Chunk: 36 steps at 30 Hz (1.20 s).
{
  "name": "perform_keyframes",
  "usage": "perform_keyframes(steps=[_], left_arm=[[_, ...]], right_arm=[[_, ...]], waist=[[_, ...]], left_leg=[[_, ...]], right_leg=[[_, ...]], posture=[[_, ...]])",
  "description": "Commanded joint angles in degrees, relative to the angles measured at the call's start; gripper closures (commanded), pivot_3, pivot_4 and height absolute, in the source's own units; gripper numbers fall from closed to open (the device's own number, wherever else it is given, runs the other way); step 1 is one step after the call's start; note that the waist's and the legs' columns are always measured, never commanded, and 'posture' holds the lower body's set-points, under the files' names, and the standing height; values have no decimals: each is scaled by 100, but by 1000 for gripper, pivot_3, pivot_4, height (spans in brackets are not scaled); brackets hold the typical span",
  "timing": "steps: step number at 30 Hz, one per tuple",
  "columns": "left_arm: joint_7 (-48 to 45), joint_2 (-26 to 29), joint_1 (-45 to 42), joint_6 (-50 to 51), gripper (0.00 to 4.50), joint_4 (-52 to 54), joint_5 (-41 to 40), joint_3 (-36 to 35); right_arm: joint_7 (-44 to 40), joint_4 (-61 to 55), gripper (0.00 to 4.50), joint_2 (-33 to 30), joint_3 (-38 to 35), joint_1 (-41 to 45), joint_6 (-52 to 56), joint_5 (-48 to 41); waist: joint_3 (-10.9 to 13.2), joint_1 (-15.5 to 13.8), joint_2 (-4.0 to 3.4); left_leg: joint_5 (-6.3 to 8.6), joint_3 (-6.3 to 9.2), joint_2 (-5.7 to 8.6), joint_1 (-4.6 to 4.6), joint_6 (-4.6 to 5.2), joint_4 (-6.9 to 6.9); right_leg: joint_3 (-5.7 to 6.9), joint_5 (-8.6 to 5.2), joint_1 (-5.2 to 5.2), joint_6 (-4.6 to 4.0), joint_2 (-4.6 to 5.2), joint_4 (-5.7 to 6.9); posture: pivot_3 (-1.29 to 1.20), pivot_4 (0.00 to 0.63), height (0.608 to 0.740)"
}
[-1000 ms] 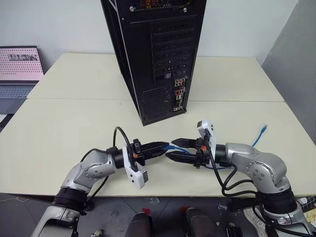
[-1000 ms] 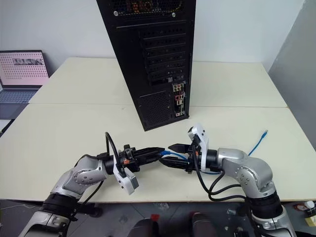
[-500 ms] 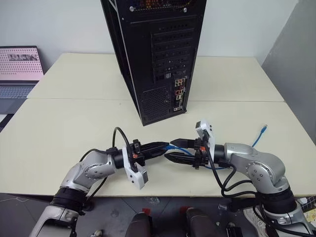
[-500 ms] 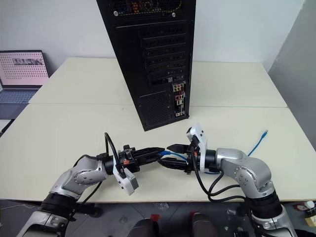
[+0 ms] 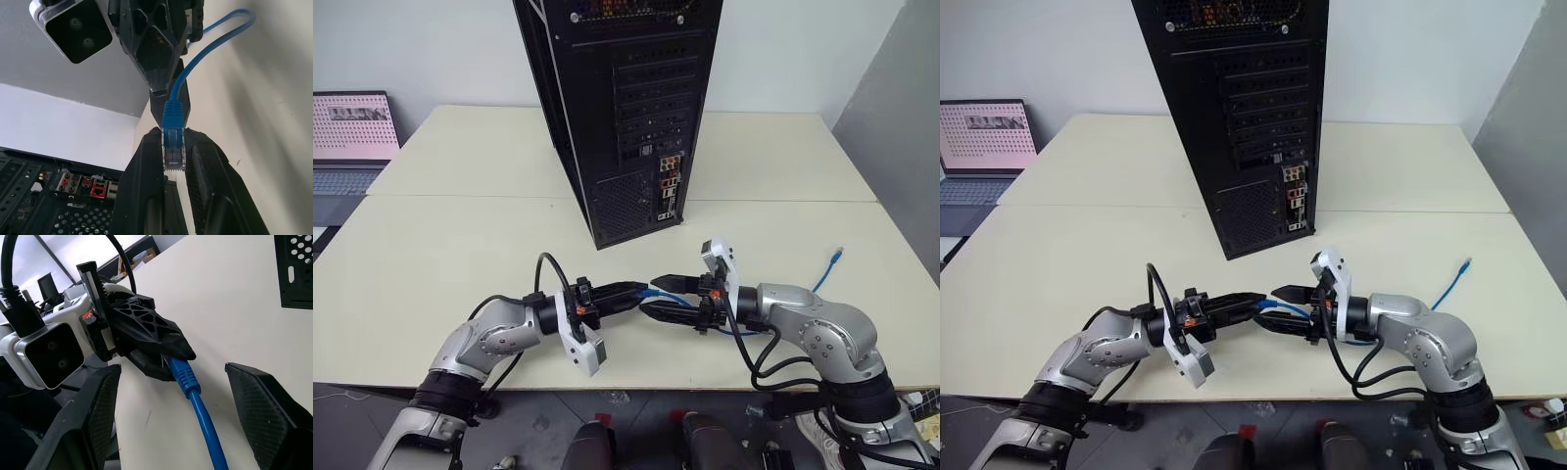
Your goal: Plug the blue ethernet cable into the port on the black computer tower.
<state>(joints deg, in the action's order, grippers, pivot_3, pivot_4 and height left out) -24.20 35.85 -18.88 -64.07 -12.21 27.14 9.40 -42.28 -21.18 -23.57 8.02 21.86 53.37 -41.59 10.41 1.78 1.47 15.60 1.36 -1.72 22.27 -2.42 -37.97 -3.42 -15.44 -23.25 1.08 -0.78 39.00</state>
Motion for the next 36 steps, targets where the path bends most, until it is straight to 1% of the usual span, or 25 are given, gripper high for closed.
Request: perform_keyframes(steps=[1, 5, 7, 9, 10, 12, 15, 17, 27, 28, 29, 31, 32, 33, 36], left_arm=[[128, 37, -30, 17, 4208, 184, -32, 56], [135, 45, -21, 34, 4208, 193, -15, 49], [147, 55, -19, 26, 4208, 184, -2, 40], [173, 81, -15, 0, 4208, 156, 18, 16], [191, 93, -13, -13, 4208, 146, 31, 5], [246, 110, -16, -39, 4208, 146, 80, -9], [337, 108, -51, -55, 4208, 118, 167, -14], [395, 112, -77, -69, 4208, 108, 219, -10], [617, 151, -142, -92, 4208, 109, 381, 9], [630, 152, -143, -90, 4208, 114, 386, 11], [639, 152, -141, -85, 4208, 119, 387, 13], [656, 152, -138, -88, 4208, 131, 408, 15], [665, 152, -137, -88, 4208, 134, 417, 16], [673, 156, -136, -89, 4208, 136, 427, 19], [717, 165, -134, -73, 4208, 139, 438, 11]], right_arm=[[-35, -96, 1267, 32, -81, 94, -97, -89], [-11, -121, 1267, 10, -26, 59, -403, 165], [94, -87, 1270, 54, -1, 1, -967, 571], [-13, -80, 1479, -33, 82, -124, -1545, 961], [-29, -81, 1479, -51, 95, -203, -1779, 1105], [-170, -155, 1479, -115, 71, -365, -1855, 1057], [-357, -296, 1479, -183, 54, -438, -1406, 643], [-305, -325, 1479, -146, 18, -409, -1175, 470], [-78, -139, 1479, 5, -68, -109, -575, 141], [-59, -123, 1818, 26, -84, -84, -554, 120], [-51, -114, 1921, 43, -98, -68, -533, 98], [-35, -95, 2280, 64, -113, -41, -490, 59], [-22, -87, 2536, 74, -123, -32, -480, 46], [-7, -81, 2638, 94, -143, -24, -455, 10], [-15, -75, 3279, 77, -134, -3, -441, 27]], waist=[[0, 0, 0], [0, 0, 0], [0, 0, 0], [0, 0, 0], [0, 0, 0], [0, -1, 0], [0, 1, 0], [0, 6, 0], [0, 0, 0], [0, 0, 0], [0, 0, 0], [0, 0, 0], [0, 0, 0], [0, 1, 0], [0, 1, 0]], left_leg=[[0, 0, 0, 0, 0, 0], [0, 0, 0, 0, 0, 0], [0, 0, 1, 0, 0, 0], [0, -1, 2, 0, 0, 0], [0, -1, 2, 0, 0, 0], [0, -1, 2, 2, 0, 0], [0, -1, 1, 4, 0, 0], [0, 0, -2, 2, 0, 0], [0, 2, -1, 4, 0, 0], [0, 1, -1, 4, 0, 0], [0, 1, -1, 4, 0, 0], [0, 1, -1, 4, 0, 0], [0, 1, -1, 4, 0, 0], [0, 1, -1, 5, 0, 0], [0, 2, -2, 5, 0, 0]], right_leg=[[0, 0, 0, 0, 0, 0], [1, 0, 0, 0, 0, 0], [0, 0, 0, 0, 0, 0], [1, 0, 0, 1, 0, 0], [2, 0, 0, 1, 0, 0], [5, -1, 0, 1, 0, -1], [5, 0, -1, 0, 1, 0], [4, 0, -1, 0, 1, 1], [10, 0, -1, 0, 2, 2], [10, 0, -1, 0, 2, 2], [10, 0, -1, 0, 2, 2], [10, 0, -1, 0, 3, 2], [11, 0, -1, 0, 3, 2], [12, 0, -1, 0, 3, 2], [14, 0, -1, 0, 4, 2]], posture=[[0, 150, 740], [0, 150, 740], [0, 150, 740], [0, 150, 740], [0, 150, 740], [0, 150, 740], [0, 150, 740], [0, 150, 740], [0, 150, 740], [0, 150, 740], [0, 150, 740], [0, 150, 740], [0, 150, 740], [0, 150, 740], [0, 150, 740]])
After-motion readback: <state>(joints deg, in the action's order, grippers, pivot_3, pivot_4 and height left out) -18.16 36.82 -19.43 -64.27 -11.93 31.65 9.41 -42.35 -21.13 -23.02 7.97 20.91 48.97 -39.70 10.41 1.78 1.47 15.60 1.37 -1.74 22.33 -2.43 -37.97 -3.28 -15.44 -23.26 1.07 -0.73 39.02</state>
